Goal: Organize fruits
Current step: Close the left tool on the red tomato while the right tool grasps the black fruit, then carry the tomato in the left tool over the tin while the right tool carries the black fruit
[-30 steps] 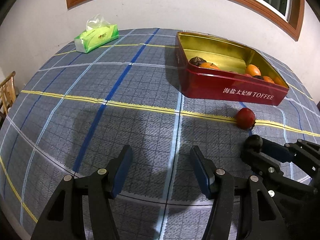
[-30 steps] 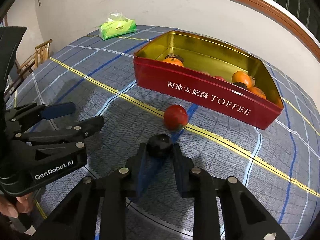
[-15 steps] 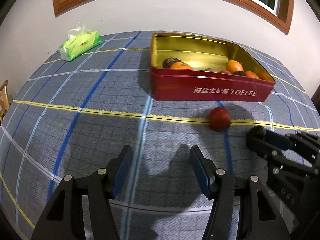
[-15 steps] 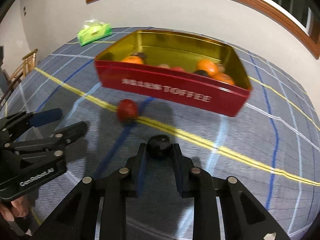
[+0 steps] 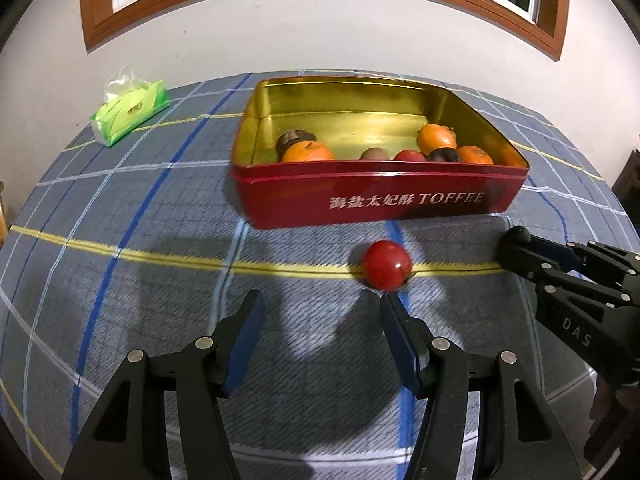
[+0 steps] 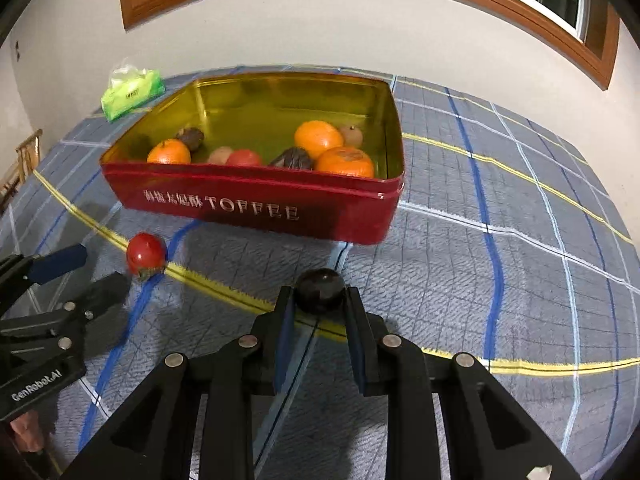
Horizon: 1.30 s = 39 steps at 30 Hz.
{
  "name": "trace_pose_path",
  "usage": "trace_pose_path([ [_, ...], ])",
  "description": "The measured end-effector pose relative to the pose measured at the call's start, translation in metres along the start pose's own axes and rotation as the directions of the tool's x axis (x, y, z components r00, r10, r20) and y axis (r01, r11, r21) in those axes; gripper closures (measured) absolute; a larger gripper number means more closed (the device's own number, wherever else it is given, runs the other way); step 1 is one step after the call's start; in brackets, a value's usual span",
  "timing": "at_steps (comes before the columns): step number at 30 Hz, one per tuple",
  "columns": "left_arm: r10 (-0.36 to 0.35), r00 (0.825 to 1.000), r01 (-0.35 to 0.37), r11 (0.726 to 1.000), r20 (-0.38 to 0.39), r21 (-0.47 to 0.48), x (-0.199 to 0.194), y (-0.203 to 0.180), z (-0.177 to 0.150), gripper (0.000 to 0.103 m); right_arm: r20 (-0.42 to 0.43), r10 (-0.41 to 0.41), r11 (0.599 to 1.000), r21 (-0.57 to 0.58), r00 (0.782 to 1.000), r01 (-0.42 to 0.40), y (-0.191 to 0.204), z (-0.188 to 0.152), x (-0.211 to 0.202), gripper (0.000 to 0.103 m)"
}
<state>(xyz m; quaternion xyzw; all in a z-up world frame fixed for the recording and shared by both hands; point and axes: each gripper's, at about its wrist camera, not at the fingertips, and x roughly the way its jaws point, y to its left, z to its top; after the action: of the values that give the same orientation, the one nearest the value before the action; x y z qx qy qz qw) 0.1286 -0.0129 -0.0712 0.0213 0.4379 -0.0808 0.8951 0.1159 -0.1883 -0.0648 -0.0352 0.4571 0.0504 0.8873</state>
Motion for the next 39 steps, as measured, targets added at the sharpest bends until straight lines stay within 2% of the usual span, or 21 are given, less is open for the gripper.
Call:
trace_pose_path([
  [22,-0.024,1.000,0.023,1.000,0.008,0.019,0.021,-0.023,0.014,0.044,0.022,0.003,1.000,0.003,1.000,-0.003,0.000,-0.002,-0.001,0.079],
  [26,-0.024,1.000,0.024,0.999,0.017,0.023,0.020,-0.023,0.014,0.052,0.022,0.002,1.000,0.002,1.000,-0.002,0.000,-0.002,0.000,0.079],
  [31,-0.026,0.999,0.025,0.999,0.023,0.021,0.018,-0.023,0.014,0.071,0.022,0.002,1.000,0.003,1.000,-0.002,0.000,-0.002,-0.001,0.079],
  [39,-0.011,1.000,0.011,1.000,0.029,0.026,0.014,-0.022,0.014,0.071,0.022,0.002,1.000,0.002,1.000,-0.002,0.000,-0.002,0.000,0.079],
])
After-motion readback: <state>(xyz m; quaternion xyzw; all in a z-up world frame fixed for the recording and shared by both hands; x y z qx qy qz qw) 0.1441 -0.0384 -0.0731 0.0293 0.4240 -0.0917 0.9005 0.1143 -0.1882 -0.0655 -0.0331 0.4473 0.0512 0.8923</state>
